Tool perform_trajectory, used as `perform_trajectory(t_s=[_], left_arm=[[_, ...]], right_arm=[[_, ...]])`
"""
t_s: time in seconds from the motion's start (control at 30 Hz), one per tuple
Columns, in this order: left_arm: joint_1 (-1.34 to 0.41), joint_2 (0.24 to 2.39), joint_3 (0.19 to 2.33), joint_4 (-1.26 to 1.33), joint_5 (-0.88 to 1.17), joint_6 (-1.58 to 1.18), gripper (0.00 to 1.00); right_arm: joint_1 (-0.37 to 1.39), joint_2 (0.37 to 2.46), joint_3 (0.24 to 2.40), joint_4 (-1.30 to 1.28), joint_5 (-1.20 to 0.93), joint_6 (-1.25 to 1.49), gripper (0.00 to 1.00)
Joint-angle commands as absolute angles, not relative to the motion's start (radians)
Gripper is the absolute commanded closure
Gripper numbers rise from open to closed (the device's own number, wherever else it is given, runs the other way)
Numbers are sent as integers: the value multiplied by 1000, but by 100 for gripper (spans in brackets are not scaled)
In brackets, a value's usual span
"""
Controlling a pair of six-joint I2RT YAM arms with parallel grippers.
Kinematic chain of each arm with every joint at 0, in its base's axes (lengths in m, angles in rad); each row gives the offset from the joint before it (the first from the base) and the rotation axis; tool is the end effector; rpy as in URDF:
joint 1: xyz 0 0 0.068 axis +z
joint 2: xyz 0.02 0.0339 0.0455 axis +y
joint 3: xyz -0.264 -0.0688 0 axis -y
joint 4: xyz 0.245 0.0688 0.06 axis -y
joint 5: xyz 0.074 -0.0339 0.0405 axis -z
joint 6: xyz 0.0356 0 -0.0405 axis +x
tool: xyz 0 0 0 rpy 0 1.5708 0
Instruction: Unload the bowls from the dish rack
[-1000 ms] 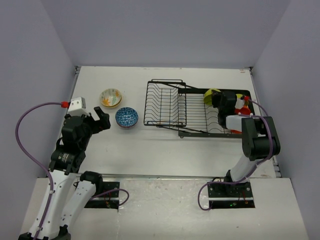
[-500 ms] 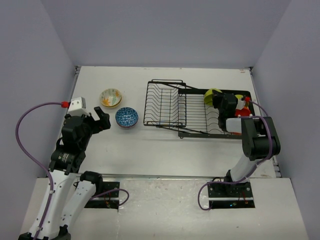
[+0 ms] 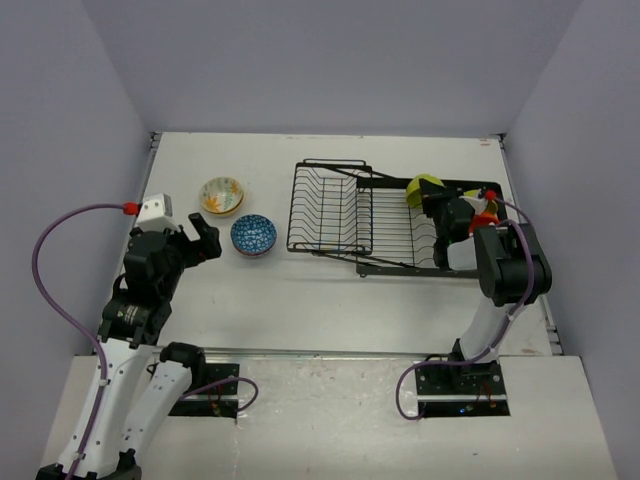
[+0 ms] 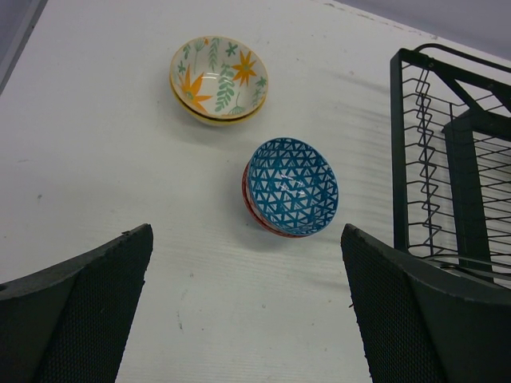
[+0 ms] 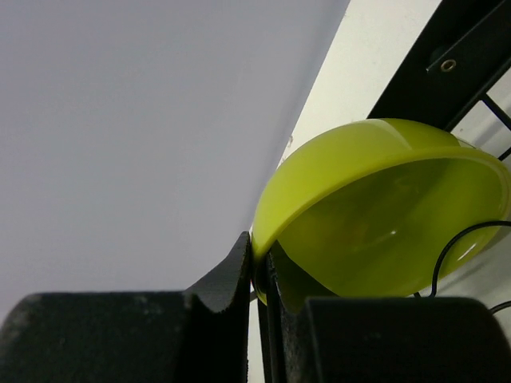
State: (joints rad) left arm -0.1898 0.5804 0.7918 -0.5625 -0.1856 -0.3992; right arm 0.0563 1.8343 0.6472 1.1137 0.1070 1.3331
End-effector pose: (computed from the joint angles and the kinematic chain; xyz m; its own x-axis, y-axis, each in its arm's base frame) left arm 0.1275 -0.0178 0.3309 -0.3171 -0.3281 -0.8898 -0.1172 0.9446 -0.3065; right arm 0.3449 0.0156 0.1556 0.0317 0.9696 -0.2424 0.0830 0.2392 0.9674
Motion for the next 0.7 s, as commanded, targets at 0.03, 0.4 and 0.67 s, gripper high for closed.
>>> perform_trajectory(t_s=[0.03, 0.4, 0.67], left_arm=[[-179, 577, 788, -520, -176, -371, 0], [-179, 572, 788, -517, -169, -368, 0], [-179, 557, 787, -515, -166, -367, 0]], right_arm=[[54, 1862, 652, 1462, 26, 1258, 100], [38, 1888, 673, 1644, -89, 1223, 100], [28, 1855, 710, 1647, -186, 1172, 100]])
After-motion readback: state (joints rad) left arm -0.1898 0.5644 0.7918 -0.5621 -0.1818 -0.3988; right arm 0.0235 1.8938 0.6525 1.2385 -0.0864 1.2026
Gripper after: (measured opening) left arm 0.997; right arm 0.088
